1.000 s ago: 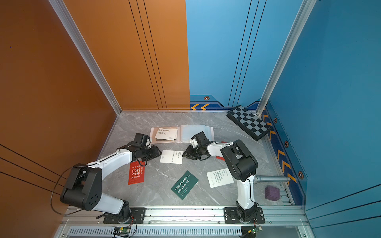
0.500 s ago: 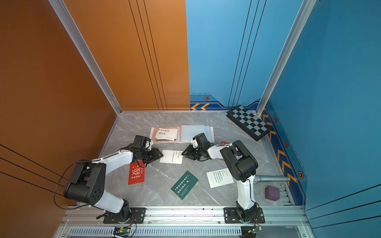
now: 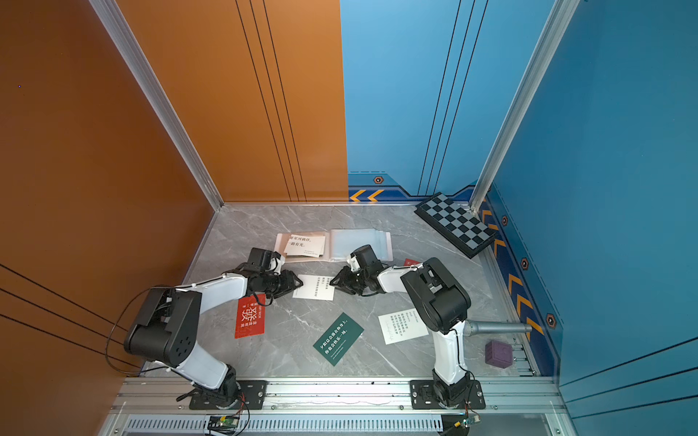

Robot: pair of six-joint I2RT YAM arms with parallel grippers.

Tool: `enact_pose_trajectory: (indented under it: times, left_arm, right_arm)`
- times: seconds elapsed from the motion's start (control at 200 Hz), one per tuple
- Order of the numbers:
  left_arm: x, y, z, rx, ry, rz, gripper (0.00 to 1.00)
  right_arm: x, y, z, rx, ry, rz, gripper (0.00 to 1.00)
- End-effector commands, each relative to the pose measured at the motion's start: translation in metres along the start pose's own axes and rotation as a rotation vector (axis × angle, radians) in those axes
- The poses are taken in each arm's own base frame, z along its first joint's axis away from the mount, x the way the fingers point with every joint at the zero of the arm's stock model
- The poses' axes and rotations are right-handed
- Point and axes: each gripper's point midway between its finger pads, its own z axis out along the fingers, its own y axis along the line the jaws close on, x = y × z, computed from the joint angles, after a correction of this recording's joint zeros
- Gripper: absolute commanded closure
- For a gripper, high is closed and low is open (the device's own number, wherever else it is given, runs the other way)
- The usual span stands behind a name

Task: Place the photos into the photo albums
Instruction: Pick up the photo at the center of the board.

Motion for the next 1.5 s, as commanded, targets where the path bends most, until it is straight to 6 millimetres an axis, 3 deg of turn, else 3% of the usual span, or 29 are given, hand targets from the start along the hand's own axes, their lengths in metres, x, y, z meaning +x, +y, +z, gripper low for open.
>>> enact_pose_trajectory:
  times: [0.0,0.36,0.796,1.496]
  left_arm:
    - [0.01,-0.003,0.007,0.021,0.044,0.0,0.46]
    - [0.016,0.001,0.016,0.006,0.068,-0.005,0.46]
    - [0.014,0.002,0.02,-0.008,0.072,-0.01,0.46]
    - [0.013,0.0,0.026,-0.021,0.074,0.006,0.46]
  right_arm:
    - [0.002,-0.005,0.007,-0.011,0.007,0.025,0.67]
    - [-0.003,0.005,0.005,-0.087,-0.005,0.047,0.67]
    - [-0.009,0.019,-0.013,-0.147,-0.051,0.005,0.74]
    - [-0.014,0.069,-0.032,-0.334,-0.075,-0.044,0.82]
